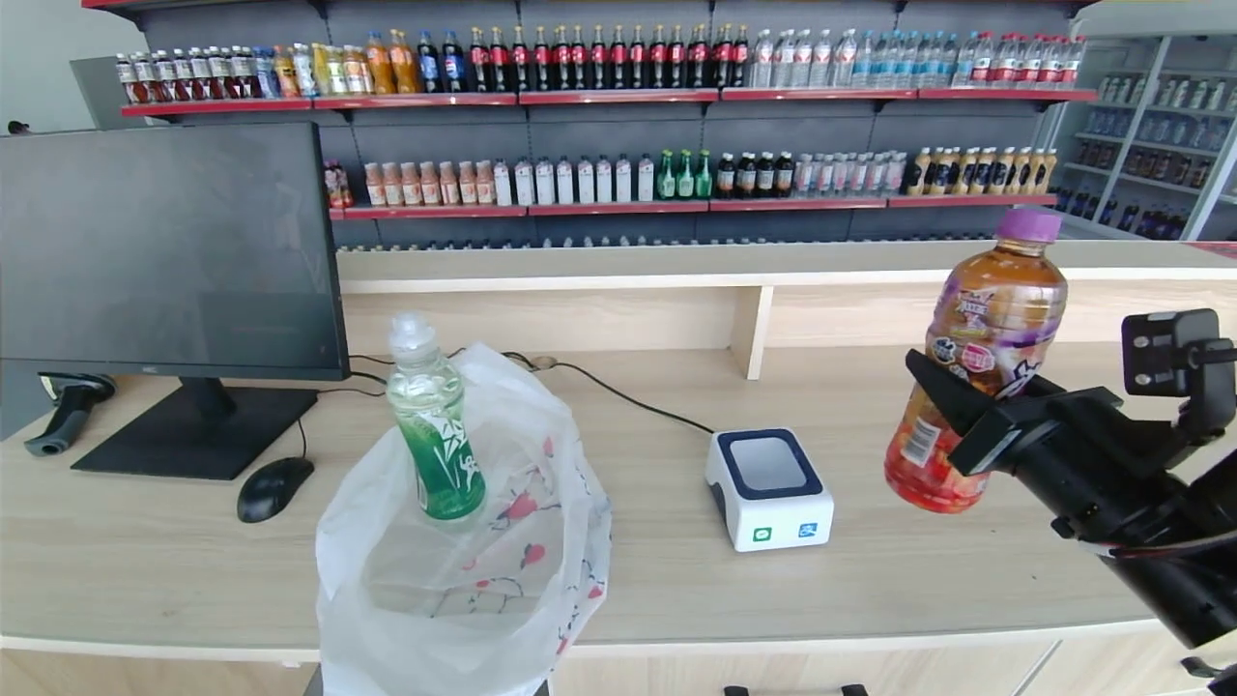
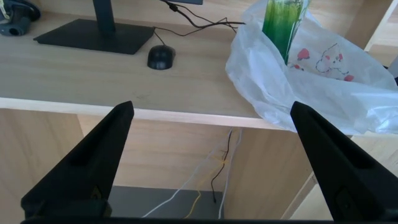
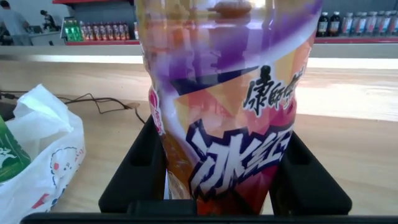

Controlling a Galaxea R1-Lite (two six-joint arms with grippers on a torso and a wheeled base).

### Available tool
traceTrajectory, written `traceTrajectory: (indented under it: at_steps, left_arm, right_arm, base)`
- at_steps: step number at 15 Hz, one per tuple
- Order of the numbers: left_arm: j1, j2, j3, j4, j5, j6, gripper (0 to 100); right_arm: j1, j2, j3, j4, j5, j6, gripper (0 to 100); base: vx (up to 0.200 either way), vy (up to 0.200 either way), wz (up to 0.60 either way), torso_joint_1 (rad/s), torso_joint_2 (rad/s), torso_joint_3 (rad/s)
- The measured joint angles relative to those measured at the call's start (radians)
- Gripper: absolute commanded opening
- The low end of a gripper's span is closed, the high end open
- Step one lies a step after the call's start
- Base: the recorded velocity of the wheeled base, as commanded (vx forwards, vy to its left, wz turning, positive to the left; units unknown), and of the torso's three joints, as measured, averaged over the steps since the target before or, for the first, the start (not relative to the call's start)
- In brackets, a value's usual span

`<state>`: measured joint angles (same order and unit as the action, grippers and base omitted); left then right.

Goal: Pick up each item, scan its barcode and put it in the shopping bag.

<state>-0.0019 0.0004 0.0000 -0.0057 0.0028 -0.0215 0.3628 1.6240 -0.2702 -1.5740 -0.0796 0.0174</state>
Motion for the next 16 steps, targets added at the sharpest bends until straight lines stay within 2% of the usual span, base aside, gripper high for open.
traceTrajectory:
  at_steps: [8, 9, 12, 16]
  left_arm:
    - [0.0, 0.0, 0.0, 0.0, 0.0, 0.001, 100]
    - [0.001, 0.0, 0.0, 0.0, 0.0, 0.0, 100]
    - [0.001, 0.0, 0.0, 0.0, 0.0, 0.0, 100]
    - [0.0, 0.0, 0.0, 0.0, 0.0, 0.0, 100]
  right_arm:
    - [0.218, 0.02, -0.059, 0.004, 0.027, 0.003, 0]
    - [0.239, 0.024, -0.067, 0.005, 0.05, 0.002, 0]
    - [0.265, 0.04, -0.166, 0.002, 0.23, -0.014, 0]
    - [0.311, 0.059, -0.222, 0.004, 0.261, -0.031, 0]
  base:
    - [0.0, 0.0, 0.0, 0.0, 0.0, 0.0]
    - [0.0, 0.0, 0.0, 0.0, 0.0, 0.0]
    - [0.0, 0.0, 0.0, 0.0, 0.0, 0.0]
    - [0.0, 0.0, 0.0, 0.0, 0.0, 0.0]
